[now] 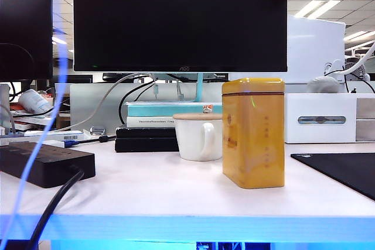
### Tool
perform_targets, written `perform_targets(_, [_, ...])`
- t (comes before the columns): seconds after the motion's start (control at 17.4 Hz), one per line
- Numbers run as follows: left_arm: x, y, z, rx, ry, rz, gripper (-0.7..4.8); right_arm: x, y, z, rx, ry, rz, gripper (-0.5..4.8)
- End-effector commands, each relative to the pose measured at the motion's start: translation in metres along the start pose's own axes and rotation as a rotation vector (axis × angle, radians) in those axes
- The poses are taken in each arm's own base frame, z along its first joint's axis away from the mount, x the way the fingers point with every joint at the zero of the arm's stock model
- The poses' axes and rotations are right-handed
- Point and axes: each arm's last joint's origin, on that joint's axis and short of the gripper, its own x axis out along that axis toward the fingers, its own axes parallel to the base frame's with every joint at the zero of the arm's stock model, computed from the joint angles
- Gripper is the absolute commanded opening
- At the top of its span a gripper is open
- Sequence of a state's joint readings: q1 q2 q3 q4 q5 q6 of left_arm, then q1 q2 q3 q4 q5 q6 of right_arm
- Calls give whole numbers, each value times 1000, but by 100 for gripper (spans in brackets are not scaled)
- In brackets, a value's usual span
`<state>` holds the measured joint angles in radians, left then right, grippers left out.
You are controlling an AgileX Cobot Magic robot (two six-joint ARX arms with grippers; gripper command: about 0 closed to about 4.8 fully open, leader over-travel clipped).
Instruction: Plug the white charger into the left socket.
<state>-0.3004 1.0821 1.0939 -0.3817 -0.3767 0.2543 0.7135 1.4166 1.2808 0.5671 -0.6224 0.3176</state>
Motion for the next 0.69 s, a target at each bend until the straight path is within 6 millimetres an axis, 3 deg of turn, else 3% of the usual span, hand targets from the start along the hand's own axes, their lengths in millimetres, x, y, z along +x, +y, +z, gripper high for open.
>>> perform_targets(0.06, [-2,8,2,-7,39,254,421,-4,11,30,133,-265,30,209])
perform_targets(0.23, [-2,10,2,-11,44,294,421,-9,15,44,299,-451,47,209])
perform_targets(0.4, [-3,10,2,-32,40,294,421,-10,14,46,492,-500,64,209])
perform_targets(0.69, [-4,11,2,-52,32,297,421,-7,11,39,466,-451,38,208])
